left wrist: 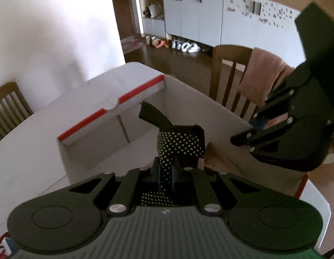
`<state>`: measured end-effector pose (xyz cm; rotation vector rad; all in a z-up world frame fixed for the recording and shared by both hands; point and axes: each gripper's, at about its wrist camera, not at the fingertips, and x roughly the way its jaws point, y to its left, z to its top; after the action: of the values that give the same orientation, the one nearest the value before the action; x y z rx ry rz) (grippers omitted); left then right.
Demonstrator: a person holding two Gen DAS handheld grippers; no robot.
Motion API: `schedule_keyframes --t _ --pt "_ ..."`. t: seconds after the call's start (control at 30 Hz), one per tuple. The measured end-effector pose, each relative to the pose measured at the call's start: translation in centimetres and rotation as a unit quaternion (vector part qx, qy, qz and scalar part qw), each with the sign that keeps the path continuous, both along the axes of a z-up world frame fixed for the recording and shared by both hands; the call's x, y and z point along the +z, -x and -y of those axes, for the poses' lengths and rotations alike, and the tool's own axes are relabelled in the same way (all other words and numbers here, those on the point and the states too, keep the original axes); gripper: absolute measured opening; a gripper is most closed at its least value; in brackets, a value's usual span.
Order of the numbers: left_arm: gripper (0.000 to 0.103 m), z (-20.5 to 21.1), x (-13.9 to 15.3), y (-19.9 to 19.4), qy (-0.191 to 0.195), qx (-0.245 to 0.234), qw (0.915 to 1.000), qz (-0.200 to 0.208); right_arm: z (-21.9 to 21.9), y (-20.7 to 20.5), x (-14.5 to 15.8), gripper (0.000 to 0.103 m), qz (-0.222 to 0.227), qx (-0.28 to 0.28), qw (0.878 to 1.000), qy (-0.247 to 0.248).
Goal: Organize objects
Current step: 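Carry the polka-dot fabric into the box onto the towel and release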
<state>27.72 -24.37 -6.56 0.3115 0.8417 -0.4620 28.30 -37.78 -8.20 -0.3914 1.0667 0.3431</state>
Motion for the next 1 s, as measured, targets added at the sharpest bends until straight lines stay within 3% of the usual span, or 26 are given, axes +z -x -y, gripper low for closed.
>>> schedule_keyframes --t 0.3,0.5,0.57,0.7,1.0 --pt "0.008 2.1 -3.4 -0.7 -0.046 -0.036 0.9965 -0.059 0.1 0.0 0.0 0.006 0.000 0.000 1.000 0.001" --pt "0.010 1.8 -3.8 -0.4 -0.048 -0.041 0.9951 -0.076 0.1 0.0 0.0 0.006 0.000 0.000 1.000 0.001" --pt "0.018 1.7 -3.7 -0.4 -0.041 -0.044 0.9948 -0.082 0.1 0.0 0.0 0.006 0.000 0.000 1.000 0.000" --pt "0.074 1.4 -3.3 0.4 -0.024 -0.041 0.9961 -0.074 0.0 0.0 0.0 0.006 0.000 0.000 1.000 0.001" --pt "0.075 -0.6 -1.0 2.8 0.009 -0.022 0.9987 -0.045 0.1 0.0 0.0 0.007 0.000 0.001 1.000 0.001"
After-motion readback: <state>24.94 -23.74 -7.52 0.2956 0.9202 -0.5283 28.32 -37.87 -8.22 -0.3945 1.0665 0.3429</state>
